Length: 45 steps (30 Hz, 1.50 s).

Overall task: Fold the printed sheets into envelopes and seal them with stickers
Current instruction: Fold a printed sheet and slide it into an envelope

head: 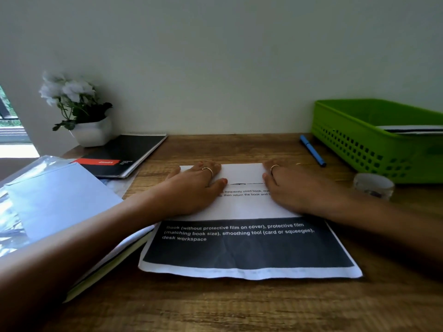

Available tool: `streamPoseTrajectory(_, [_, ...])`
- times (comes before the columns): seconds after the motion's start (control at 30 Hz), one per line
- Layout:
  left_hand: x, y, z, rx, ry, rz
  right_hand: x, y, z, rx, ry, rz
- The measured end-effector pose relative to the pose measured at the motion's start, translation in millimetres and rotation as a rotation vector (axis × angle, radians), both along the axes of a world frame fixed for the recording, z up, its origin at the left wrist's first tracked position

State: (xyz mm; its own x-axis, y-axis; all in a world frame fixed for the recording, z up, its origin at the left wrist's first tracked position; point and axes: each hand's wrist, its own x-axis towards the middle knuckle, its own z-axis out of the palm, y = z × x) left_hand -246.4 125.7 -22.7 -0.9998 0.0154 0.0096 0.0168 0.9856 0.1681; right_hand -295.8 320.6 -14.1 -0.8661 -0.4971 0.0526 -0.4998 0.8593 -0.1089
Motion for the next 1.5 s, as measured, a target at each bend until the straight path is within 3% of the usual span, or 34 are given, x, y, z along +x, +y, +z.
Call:
streamPoseTrajectory(0.1, [-2, -8, 2, -0.083, 0.075, -0.035, -3, 6, 7, 0.102, 0.025, -0.049])
streamPoseTrajectory(0.27, [-1, -15, 8, 0.011, 0.110, -0.079, -17, 9, 23, 0.213, 0.058, -0.067])
streamPoseTrajectory(0.57, [0, -27, 15, 0.111, 0.090, -0.059, -54, 10, 49, 0.268, -0.184, -0.006])
streamPoseTrajectory(1.0, [-6, -32, 8, 0.264, 0.169, -0.067, -66, 22, 28, -0.350, -0.601, 0.061])
streamPoseTrajectory(1.13, [-6, -35, 6, 0.297, 0.182, -0.041, -62, 27, 19, -0.579, -0.527, 0.041])
streamPoseTrajectory(1.2, [-8, -38, 6, 0.434, 0.236, -0.009, -58, 27, 15, -0.809, -0.480, 0.031])
streamPoseTrajectory(1.3, [-9, -43, 9, 0.801, 0.297, 0.133, -53, 26, 13, -1.091, -0.491, 0.039])
streamPoseTrajectory(1.4, [-6, -48, 11, 1.114, 0.278, 0.205, -48, 24, 10, -1.173, -0.440, 0.061])
streamPoseTrajectory(1.5, [-1, -48, 13, 1.241, 0.240, 0.142, -48, 21, 7, -1.230, -0.377, 0.045])
